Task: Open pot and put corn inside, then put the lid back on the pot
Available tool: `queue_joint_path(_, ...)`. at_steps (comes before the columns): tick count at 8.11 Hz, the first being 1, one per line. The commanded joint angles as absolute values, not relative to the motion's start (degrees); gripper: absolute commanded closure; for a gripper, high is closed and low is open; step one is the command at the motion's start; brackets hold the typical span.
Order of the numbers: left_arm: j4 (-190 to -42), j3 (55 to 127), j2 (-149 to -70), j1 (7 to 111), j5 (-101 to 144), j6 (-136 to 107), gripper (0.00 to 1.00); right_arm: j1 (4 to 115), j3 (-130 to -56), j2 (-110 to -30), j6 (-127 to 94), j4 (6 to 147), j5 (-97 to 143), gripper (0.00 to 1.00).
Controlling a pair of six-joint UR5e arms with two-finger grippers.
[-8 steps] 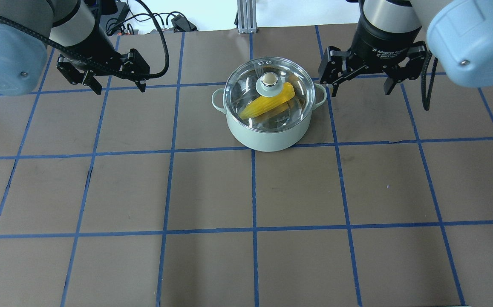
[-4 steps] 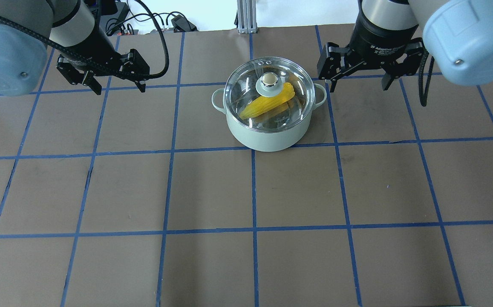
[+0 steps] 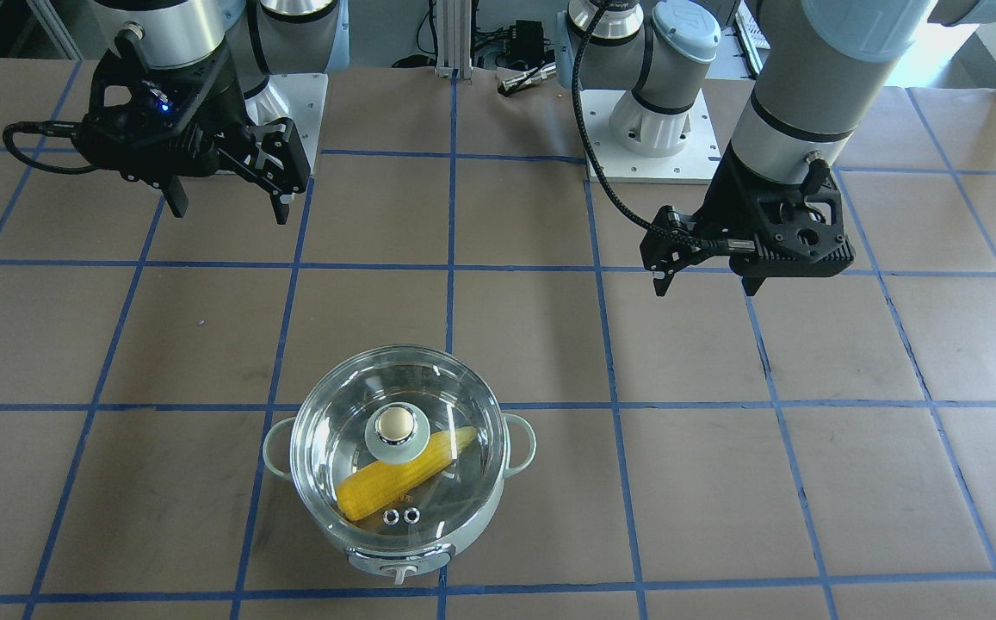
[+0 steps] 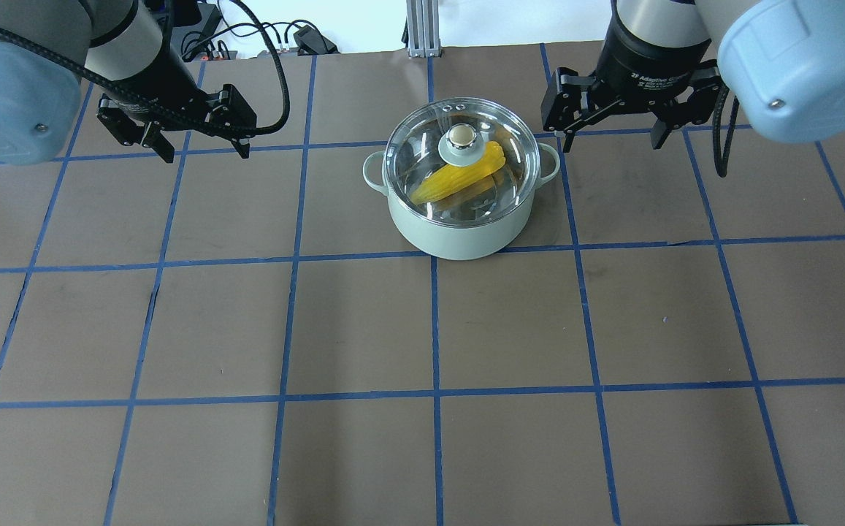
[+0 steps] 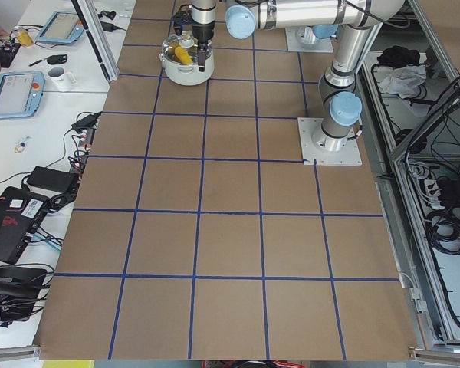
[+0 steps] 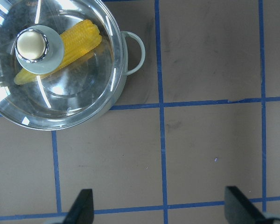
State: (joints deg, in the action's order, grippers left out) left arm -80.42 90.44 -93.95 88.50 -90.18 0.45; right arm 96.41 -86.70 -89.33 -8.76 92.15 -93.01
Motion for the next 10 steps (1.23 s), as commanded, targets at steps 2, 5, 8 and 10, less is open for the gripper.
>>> queue_joint_path(2, -80.42, 90.44, -93.96, 88.51, -90.18, 0.44, 0.0, 96.59, -86.75, -88.6, -7.83, 95.26, -92.99, 0.0)
queue_joint_path(5, -80.42, 90.44, -93.96, 88.51, -90.18, 0.44, 0.0, 96.77, -86.75, -88.33, -7.38, 95.8, -92.2, 0.0)
queue_joint_path(8, -80.33, 90.44, -93.96, 88.51, -90.18, 0.53, 0.0, 96.68, -86.75, -88.42, -7.38, 95.8, -92.2, 0.0)
queue_joint_path(10, -80.33, 90.44, -93.96, 88.51, -90.18, 0.7, 0.0, 96.68, -86.75, -88.33, -7.38, 95.8, -92.2, 0.0)
